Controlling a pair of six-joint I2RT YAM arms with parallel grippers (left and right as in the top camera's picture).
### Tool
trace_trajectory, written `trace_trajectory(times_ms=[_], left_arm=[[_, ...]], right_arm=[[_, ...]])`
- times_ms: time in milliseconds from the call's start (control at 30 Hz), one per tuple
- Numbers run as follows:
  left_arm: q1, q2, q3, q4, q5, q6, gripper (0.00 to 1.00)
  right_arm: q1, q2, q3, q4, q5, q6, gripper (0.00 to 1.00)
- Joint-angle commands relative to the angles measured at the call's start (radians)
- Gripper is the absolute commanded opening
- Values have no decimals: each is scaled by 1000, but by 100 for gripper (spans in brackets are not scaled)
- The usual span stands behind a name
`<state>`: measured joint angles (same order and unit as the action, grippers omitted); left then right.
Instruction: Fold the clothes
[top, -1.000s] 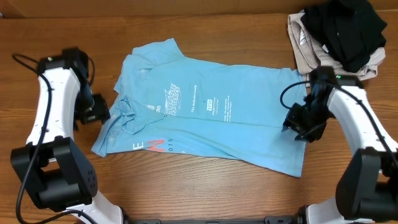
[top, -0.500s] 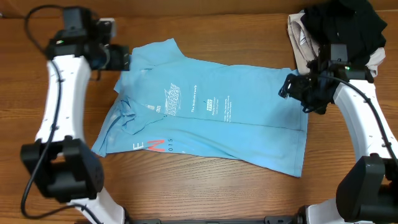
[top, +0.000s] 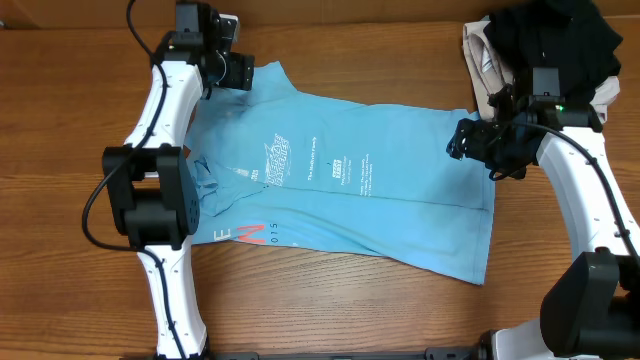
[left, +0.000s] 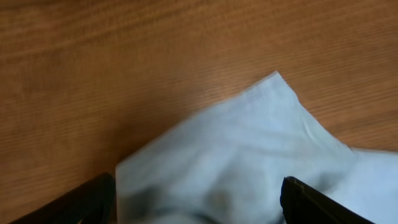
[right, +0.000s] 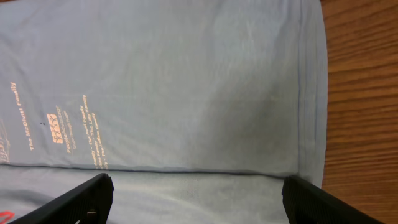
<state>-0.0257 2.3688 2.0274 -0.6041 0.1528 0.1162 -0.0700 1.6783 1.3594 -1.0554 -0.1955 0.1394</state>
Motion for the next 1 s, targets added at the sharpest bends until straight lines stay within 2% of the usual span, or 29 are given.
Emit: trace_trajectory(times_ms=[0, 300, 500, 833, 967], left_arm=[[4, 42, 37, 48, -2, 27, 86], [-32, 123, 37, 106, 22, 125, 83], [-60, 137, 36, 124, 19, 124, 78], [-63, 194, 36, 121, -7, 108, 76], [-61, 193, 37, 154, -7, 36, 75]], right_arm=[[8, -21, 29, -3, -8, -13, 91], [32, -21, 29, 7, -4, -14, 90], [32, -21, 29, 2, -4, -14, 90], [32, -21, 29, 3, -4, -18, 90], [32, -21, 29, 8, -4, -18, 90]])
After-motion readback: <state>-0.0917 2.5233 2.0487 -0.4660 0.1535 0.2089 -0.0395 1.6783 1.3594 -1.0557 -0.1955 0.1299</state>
